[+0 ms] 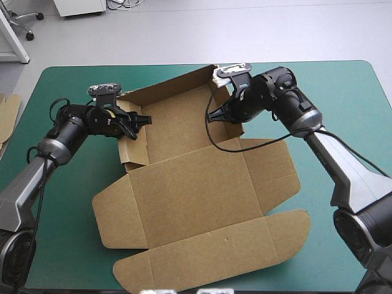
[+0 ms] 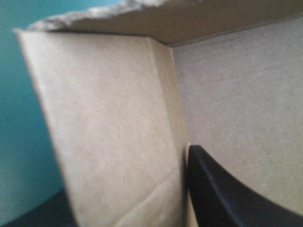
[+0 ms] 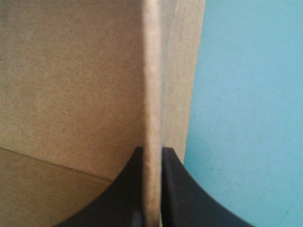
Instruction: Fold the box
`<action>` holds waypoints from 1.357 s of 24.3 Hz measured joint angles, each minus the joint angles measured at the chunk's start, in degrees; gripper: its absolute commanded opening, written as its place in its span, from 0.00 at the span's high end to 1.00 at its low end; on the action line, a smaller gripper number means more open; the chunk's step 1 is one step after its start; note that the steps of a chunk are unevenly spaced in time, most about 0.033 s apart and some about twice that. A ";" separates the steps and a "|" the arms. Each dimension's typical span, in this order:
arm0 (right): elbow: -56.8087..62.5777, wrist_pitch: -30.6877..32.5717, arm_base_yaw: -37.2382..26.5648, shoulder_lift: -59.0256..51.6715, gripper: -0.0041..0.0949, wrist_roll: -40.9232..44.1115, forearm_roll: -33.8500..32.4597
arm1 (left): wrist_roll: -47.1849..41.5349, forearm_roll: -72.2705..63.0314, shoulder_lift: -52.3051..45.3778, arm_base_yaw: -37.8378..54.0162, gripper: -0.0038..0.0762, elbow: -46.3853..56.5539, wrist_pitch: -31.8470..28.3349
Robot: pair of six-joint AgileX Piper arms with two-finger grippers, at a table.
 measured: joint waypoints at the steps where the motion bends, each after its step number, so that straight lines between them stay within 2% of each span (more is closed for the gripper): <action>1: 0.00 0.23 0.00 -0.13 0.97 0.03 -0.33 | 0.33 -0.65 0.00 0.07 0.67 -0.53 1.24; 7: -0.09 1.06 -0.18 -0.75 0.97 -0.03 -1.87 | 5.42 -2.29 0.01 0.39 0.68 -6.16 13.65; 12: -0.09 1.49 -0.18 -0.75 0.97 -0.60 -3.51 | 5.90 -5.74 0.01 0.49 0.69 -6.31 17.70; 14: -0.09 1.53 -0.18 -0.75 0.97 -0.55 -4.06 | 6.36 -6.53 -0.04 0.49 0.74 -6.31 17.28; 18: -0.09 1.08 -0.22 -0.75 0.97 0.96 -5.07 | 6.74 -6.38 -0.29 0.49 0.97 -6.31 13.22; 25: -0.23 -1.25 -2.82 -1.14 0.97 2.85 -3.01 | 6.26 -5.92 -0.23 0.60 0.97 -6.31 2.86; 33: -0.57 2.01 -4.02 0.99 0.97 2.68 -1.41 | 6.54 -5.86 1.80 0.29 0.97 -6.31 0.28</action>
